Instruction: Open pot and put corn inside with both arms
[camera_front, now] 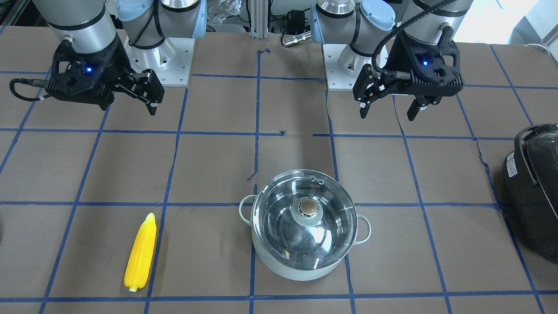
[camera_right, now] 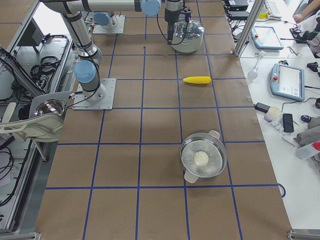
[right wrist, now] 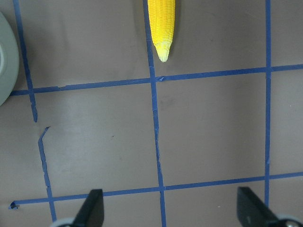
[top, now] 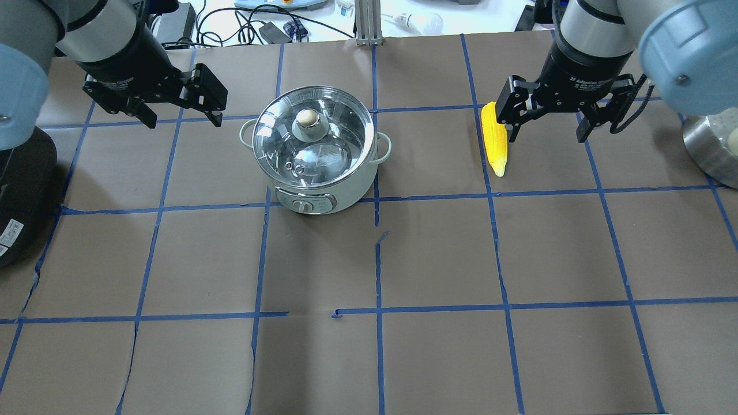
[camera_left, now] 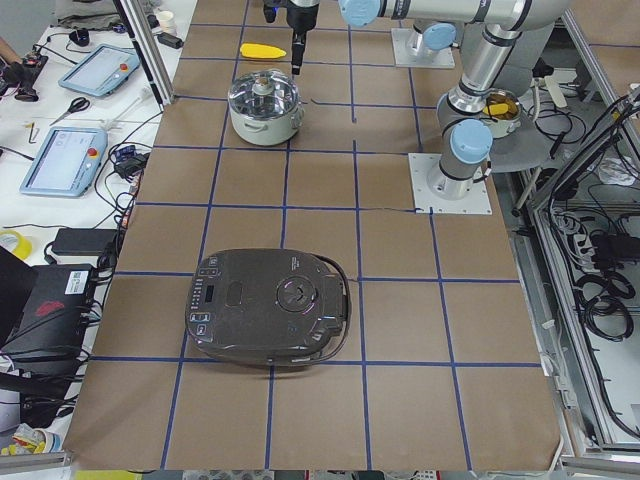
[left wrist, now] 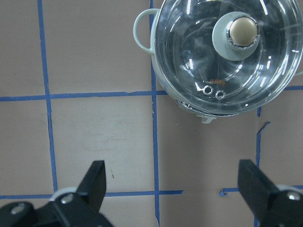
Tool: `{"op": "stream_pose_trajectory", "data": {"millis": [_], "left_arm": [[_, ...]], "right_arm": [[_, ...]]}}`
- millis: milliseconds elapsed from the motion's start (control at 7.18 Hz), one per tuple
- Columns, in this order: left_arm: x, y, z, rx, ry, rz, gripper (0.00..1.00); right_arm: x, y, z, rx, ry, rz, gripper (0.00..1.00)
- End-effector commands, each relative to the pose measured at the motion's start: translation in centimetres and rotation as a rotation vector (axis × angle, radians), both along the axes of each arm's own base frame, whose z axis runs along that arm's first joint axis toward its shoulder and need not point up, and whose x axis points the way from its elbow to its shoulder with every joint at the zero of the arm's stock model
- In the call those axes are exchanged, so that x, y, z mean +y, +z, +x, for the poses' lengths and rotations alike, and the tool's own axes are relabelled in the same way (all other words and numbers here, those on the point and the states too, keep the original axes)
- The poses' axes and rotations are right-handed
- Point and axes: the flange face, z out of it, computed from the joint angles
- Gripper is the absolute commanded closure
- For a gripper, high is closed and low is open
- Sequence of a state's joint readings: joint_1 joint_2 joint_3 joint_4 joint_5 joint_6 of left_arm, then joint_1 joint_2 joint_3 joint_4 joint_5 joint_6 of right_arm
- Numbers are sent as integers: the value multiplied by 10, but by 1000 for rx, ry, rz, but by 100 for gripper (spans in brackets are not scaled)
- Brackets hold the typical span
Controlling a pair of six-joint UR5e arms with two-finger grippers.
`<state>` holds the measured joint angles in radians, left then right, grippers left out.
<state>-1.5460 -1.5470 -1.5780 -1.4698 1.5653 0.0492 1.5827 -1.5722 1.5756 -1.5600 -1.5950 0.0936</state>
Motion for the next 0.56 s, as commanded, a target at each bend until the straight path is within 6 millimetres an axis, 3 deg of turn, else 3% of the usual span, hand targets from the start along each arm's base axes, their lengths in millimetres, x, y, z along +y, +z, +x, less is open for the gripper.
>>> {"op": "stream_pose_trajectory", "data": {"millis": [0, 139, 418], "left_arm": [[-27, -22, 12, -8, -9, 39, 0], [-48, -33, 12, -9, 7, 52, 0], [-102, -60, 7, 13, 72, 31, 0]], "right_arm": [[-13, -4, -3, -15, -9, -28, 0], [-19, -3, -8, 3, -29, -59, 0], [-55, -57, -16, -9, -38, 16, 0]]}}
